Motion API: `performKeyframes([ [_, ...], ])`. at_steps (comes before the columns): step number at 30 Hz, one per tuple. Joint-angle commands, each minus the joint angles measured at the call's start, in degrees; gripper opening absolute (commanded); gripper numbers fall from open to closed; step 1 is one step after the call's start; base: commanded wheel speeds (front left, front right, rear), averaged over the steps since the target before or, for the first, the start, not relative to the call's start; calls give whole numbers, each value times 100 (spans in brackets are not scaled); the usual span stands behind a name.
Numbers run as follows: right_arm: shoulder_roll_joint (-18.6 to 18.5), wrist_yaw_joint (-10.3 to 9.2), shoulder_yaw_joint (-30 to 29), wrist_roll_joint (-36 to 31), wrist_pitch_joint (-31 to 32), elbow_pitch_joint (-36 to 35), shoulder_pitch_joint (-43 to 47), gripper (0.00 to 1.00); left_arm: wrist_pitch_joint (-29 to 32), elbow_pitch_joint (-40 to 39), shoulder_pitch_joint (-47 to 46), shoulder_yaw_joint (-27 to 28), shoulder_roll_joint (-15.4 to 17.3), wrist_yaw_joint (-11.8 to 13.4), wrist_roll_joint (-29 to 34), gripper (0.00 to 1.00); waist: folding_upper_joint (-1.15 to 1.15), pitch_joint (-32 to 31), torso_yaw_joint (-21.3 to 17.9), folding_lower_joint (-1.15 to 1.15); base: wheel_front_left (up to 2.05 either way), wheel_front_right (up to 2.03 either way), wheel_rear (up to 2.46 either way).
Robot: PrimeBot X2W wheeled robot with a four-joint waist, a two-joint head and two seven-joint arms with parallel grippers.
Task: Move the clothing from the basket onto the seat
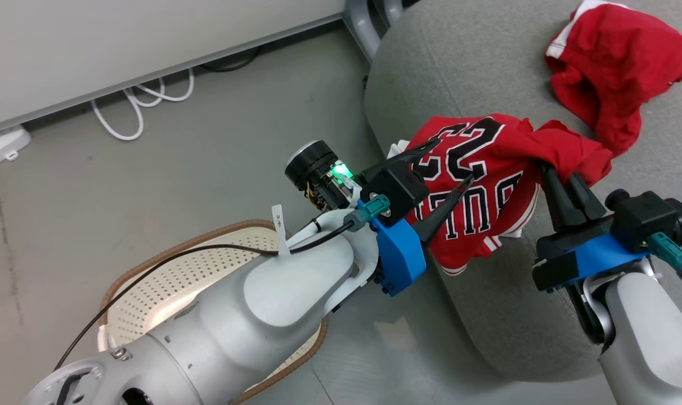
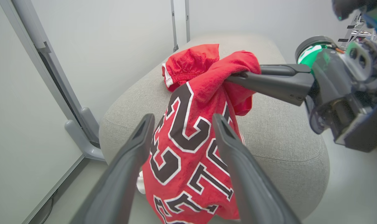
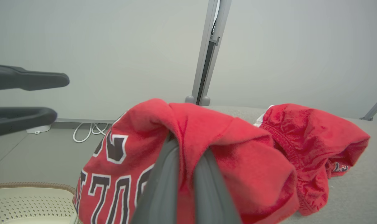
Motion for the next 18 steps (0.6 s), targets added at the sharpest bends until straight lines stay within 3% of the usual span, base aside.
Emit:
performKeyframes([
  [1, 31, -2, -66, 1, -2, -38, 66, 0, 16, -24, 41, -25, 19, -10, 41, 100, 0, 97, -124, 0, 0, 0, 0],
  [18, 59, -2, -408, -58, -2, -205, 109, 0, 66, -59, 22, -40, 19, -41, 167, 100, 0, 269, -207, 0, 0, 0, 0],
])
